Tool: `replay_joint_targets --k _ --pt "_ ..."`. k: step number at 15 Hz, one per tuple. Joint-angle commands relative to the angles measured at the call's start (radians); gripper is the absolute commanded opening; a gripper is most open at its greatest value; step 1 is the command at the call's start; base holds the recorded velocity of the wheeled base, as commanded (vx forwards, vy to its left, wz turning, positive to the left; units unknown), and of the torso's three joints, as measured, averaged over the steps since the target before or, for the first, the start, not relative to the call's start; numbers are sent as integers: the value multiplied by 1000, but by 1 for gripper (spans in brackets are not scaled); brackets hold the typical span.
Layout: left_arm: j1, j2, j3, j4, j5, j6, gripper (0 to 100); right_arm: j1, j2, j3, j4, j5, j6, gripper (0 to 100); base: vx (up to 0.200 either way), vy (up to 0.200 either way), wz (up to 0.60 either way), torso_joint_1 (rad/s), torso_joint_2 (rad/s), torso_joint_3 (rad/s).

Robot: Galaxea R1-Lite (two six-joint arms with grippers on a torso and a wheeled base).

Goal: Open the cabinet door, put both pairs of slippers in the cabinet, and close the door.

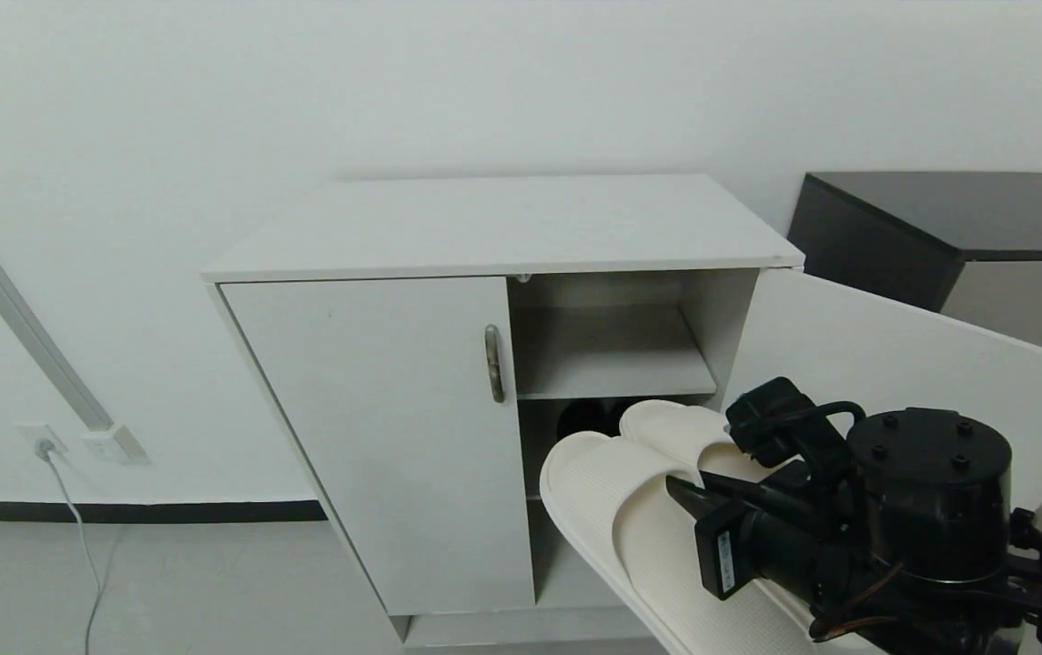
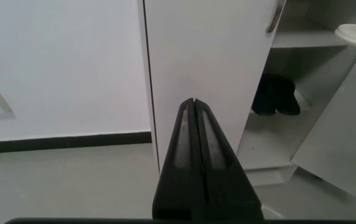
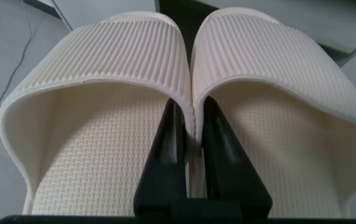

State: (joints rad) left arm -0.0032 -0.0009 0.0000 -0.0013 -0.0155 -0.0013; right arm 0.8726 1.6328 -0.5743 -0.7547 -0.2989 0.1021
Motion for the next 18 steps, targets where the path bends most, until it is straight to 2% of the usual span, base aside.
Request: replay_joint_targets --k 1,7,13,18 --pt "0 1 0 0 0 1 0 0 2 1 0 0 -1 0 0 0 0 -139 471 325" --pt "0 1 0 0 0 0 0 2 4 2 0 0 -5 0 0 0 0 -112 459 345" --pt "0 1 0 0 0 0 0 5 4 10 0 0 -7 0 0 0 0 -30 422 380" --pt "0 1 0 0 2 0 0 6 27 10 -28 0 -16 0 0 0 0 -1 59 59"
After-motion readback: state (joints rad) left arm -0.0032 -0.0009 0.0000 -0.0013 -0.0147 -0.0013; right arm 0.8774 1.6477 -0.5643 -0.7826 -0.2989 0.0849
